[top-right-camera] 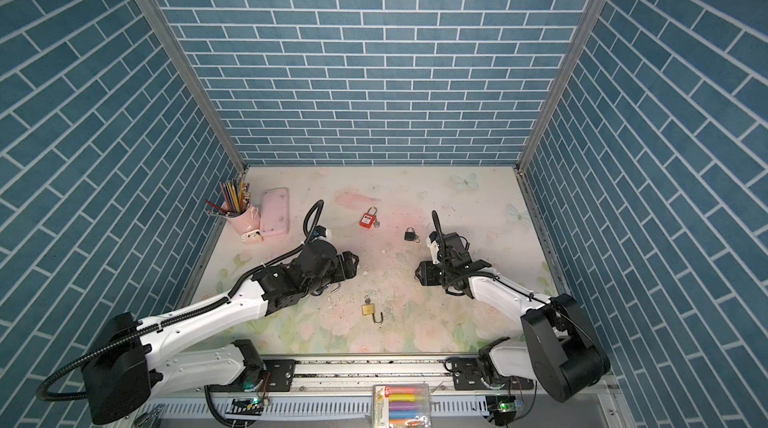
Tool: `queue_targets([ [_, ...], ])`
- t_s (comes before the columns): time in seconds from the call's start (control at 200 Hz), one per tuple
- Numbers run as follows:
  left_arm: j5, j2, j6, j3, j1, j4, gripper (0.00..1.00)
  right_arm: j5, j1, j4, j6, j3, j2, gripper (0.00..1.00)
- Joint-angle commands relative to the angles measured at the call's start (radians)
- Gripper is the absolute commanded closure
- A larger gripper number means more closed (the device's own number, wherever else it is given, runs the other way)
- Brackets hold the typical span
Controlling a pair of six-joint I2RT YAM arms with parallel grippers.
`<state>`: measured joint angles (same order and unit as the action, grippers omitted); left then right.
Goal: Lock with the key
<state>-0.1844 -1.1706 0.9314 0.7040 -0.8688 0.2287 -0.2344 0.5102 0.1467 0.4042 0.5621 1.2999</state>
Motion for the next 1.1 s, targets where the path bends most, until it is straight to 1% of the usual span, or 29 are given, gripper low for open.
queue_targets([
  [0.0, -0.038, -0.005, 0.061, -0.029, -0.051, 0.034, 0.14, 0.058, 0.026, 0.053, -0.026, 0.031, -0.001, 0.48],
  [0.09, -0.026, -0.029, 0.067, -0.048, -0.097, 0.022, 0.14, 0.062, 0.058, 0.050, -0.028, 0.023, -0.019, 0.49],
  [0.155, -0.025, -0.056, 0.071, -0.046, -0.126, 0.045, 0.16, 0.062, 0.085, 0.048, -0.024, 0.023, -0.037, 0.49],
  [0.41, -0.005, -0.152, 0.104, -0.004, -0.243, 0.132, 0.17, 0.024, 0.211, 0.002, -0.011, -0.012, -0.152, 0.50],
  [0.505, 0.005, -0.179, 0.106, 0.017, -0.282, 0.148, 0.19, 0.023, 0.236, 0.002, -0.004, -0.022, -0.170, 0.50],
  [0.55, 0.006, -0.194, 0.086, 0.025, -0.297, 0.146, 0.19, 0.030, 0.239, 0.000, -0.004, -0.027, -0.177, 0.50],
  [0.65, 0.015, -0.242, -0.023, 0.056, -0.304, 0.169, 0.24, 0.059, 0.240, -0.014, -0.004, -0.043, -0.199, 0.50],
  [0.775, -0.011, -0.310, -0.127, 0.129, -0.304, 0.311, 0.29, 0.096, 0.238, -0.007, -0.006, -0.037, -0.222, 0.50],
  [0.85, -0.024, -0.335, -0.146, 0.147, -0.306, 0.376, 0.30, 0.110, 0.238, 0.000, -0.008, -0.026, -0.235, 0.50],
  [0.96, -0.034, -0.337, -0.144, 0.131, -0.304, 0.408, 0.31, 0.138, 0.239, 0.003, 0.004, -0.017, -0.256, 0.50],
  [1.095, -0.085, -0.334, -0.150, 0.134, -0.304, 0.461, 0.31, 0.155, 0.238, -0.040, 0.002, -0.033, -0.267, 0.50],
])
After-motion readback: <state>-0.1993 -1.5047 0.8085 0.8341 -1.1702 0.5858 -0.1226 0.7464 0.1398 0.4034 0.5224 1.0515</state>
